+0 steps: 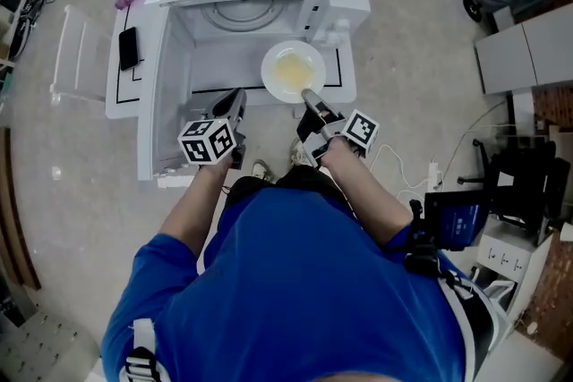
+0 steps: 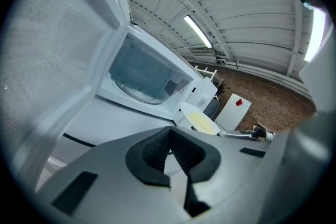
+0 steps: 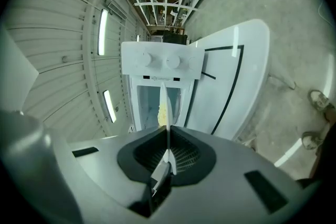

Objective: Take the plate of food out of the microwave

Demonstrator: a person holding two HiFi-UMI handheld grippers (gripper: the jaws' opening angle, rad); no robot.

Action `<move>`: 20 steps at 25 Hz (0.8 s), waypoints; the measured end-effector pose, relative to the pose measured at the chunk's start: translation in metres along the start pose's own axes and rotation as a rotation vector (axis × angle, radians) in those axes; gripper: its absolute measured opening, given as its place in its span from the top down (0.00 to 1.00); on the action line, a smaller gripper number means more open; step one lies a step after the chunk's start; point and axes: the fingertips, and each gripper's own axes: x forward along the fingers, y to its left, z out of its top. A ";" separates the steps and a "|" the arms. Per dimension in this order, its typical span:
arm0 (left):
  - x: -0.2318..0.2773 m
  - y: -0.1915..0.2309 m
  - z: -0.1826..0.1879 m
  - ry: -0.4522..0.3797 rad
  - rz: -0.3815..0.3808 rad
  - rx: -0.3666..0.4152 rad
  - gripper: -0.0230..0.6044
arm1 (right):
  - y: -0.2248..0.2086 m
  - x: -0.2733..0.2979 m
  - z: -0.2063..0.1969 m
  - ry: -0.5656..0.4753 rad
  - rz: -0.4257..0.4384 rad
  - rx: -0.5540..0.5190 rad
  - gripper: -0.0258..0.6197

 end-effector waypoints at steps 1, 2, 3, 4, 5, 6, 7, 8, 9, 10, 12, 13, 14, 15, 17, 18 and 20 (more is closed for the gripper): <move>-0.003 -0.002 -0.002 -0.002 -0.001 -0.007 0.95 | 0.001 -0.006 0.002 0.000 0.003 -0.006 0.93; -0.007 -0.004 -0.003 -0.007 0.001 -0.014 0.95 | 0.002 -0.011 0.003 0.003 0.005 -0.011 0.93; -0.011 -0.006 -0.003 -0.013 0.004 -0.020 0.95 | 0.003 -0.017 0.005 0.006 0.007 -0.015 0.93; -0.014 -0.009 -0.004 -0.020 0.007 -0.025 0.95 | 0.004 -0.022 0.008 0.009 0.007 -0.018 0.93; -0.017 -0.012 -0.004 -0.028 0.010 -0.031 0.95 | 0.004 -0.027 0.011 0.012 0.008 -0.021 0.93; -0.019 -0.015 -0.004 -0.038 0.013 -0.036 0.95 | 0.004 -0.032 0.014 0.015 0.010 -0.025 0.93; -0.021 -0.019 -0.005 -0.047 0.017 -0.042 0.95 | 0.004 -0.037 0.017 0.019 0.014 -0.028 0.93; -0.024 -0.022 -0.006 -0.058 0.022 -0.049 0.95 | 0.004 -0.042 0.019 0.025 0.018 -0.029 0.93; -0.027 -0.026 -0.007 -0.069 0.028 -0.057 0.95 | 0.004 -0.047 0.021 0.031 0.020 -0.029 0.93; -0.030 -0.031 -0.009 -0.079 0.034 -0.064 0.95 | 0.004 -0.054 0.022 0.039 0.021 -0.030 0.93; -0.034 -0.042 -0.013 -0.096 0.042 -0.074 0.95 | 0.004 -0.067 0.025 0.051 0.023 -0.031 0.93; -0.037 -0.047 -0.014 -0.103 0.045 -0.075 0.95 | 0.004 -0.073 0.027 0.057 0.025 -0.030 0.93; -0.039 -0.052 -0.016 -0.110 0.049 -0.076 0.95 | 0.003 -0.079 0.029 0.062 0.026 -0.028 0.93; -0.041 -0.056 -0.018 -0.117 0.053 -0.079 0.95 | 0.002 -0.084 0.030 0.067 0.027 -0.026 0.93; -0.046 -0.063 -0.023 -0.129 0.062 -0.088 0.95 | -0.001 -0.096 0.033 0.077 0.026 -0.024 0.93; -0.049 -0.067 -0.025 -0.134 0.067 -0.092 0.95 | -0.002 -0.102 0.035 0.080 0.025 -0.023 0.93; -0.055 -0.072 -0.030 -0.142 0.079 -0.099 0.95 | -0.004 -0.113 0.040 0.083 0.023 -0.023 0.93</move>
